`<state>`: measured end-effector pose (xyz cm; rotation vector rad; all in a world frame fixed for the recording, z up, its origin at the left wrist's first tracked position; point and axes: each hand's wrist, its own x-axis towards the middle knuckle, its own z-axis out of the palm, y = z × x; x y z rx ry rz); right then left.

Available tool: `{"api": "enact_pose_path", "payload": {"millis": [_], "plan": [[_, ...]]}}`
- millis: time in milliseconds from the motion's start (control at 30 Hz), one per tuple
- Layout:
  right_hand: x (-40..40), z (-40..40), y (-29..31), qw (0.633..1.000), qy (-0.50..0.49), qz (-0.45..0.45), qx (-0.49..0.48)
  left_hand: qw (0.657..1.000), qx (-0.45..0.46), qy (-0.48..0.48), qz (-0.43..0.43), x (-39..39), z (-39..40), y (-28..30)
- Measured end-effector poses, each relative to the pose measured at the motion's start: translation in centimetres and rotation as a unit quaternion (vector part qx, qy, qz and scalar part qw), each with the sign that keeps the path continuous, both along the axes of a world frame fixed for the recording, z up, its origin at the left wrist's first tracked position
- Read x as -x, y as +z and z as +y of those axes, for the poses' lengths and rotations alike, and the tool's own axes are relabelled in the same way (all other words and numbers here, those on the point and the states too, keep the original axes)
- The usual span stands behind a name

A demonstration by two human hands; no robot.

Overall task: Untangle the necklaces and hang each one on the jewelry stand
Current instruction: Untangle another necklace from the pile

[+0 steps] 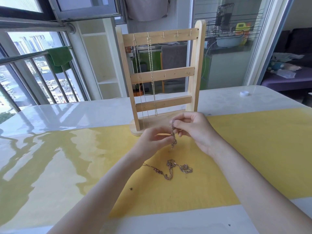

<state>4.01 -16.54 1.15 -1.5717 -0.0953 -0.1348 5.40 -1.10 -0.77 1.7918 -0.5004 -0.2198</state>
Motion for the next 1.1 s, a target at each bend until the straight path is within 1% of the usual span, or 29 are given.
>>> {"api": "enact_pose_path", "payload": {"millis": [133,200,233,300,400,467,533,600,667,700,767,833,900,933,967,1000,1033,1067,1100], "plan": [[0.0,-0.1,0.0,0.997,-0.007,0.018,-0.079,1.0,0.005,0.01,0.01,0.0,-0.2,0.1],[0.0,-0.4,-0.2,0.994,-0.014,0.026,-0.106,0.999,0.015,0.006,0.039,-0.1,-0.1,0.2],[0.0,-0.5,-0.3,0.994,-0.011,0.028,-0.11,0.997,0.025,-0.004,0.069,-0.1,0.1,0.2],[0.1,-0.5,-0.3,0.995,0.006,0.028,-0.096,0.987,0.053,-0.042,0.146,-0.1,0.5,0.4],[0.3,-0.2,-0.2,0.998,0.036,0.017,-0.046,0.959,0.109,-0.094,0.243,0.0,0.6,1.0],[0.3,0.2,0.0,0.998,0.056,0.001,-0.014,0.936,0.175,-0.081,0.296,0.1,0.3,1.5],[0.5,0.6,0.3,0.996,0.068,-0.032,0.039,0.926,0.216,-0.048,0.306,-0.2,0.1,1.6],[0.7,0.8,0.6,0.99,0.065,-0.074,0.105,0.924,0.246,-0.004,0.293,-0.5,0.2,1.4],[0.9,0.7,0.7,0.983,0.065,-0.09,0.146,0.925,0.266,0.067,0.263,-0.8,0.6,1.2],[0.9,0.5,0.7,0.979,0.064,-0.09,0.17,0.93,0.262,0.1,0.238,-0.9,0.8,1.2],[0.9,0.4,0.5,0.963,0.053,-0.086,0.251,0.95,0.218,0.145,0.171,-1.1,1.2,1.3],[0.8,0.5,0.3,0.927,0.032,-0.082,0.364,0.971,0.156,0.156,0.096,-1.0,1.2,1.3],[0.9,0.9,0.2,0.87,0.005,-0.089,0.485,0.981,0.103,0.158,0.036,-0.9,0.9,1.2],[1.0,1.1,0.2,0.842,-0.013,-0.094,0.53,0.984,0.081,0.159,0.01,-0.9,0.7,1.1],[1.0,1.2,0.3,0.825,-0.028,-0.097,0.556,0.985,0.063,0.158,-0.011,-0.8,0.4,1.1],[0.9,1.3,0.3,0.819,-0.038,-0.097,0.564,0.986,0.051,0.154,-0.027,-0.7,0.2,1.1],[0.8,1.3,0.3,0.823,-0.04,-0.092,0.559,0.987,0.044,0.15,-0.038,-0.7,0.1,1.1],[0.8,1.3,0.4,0.841,-0.031,-0.078,0.535,0.987,0.041,0.146,-0.046,-0.6,0.0,1.1],[0.7,1.3,0.4,0.866,-0.015,-0.059,0.496,0.988,0.04,0.143,-0.051,-0.6,-0.1,1.2]]}}
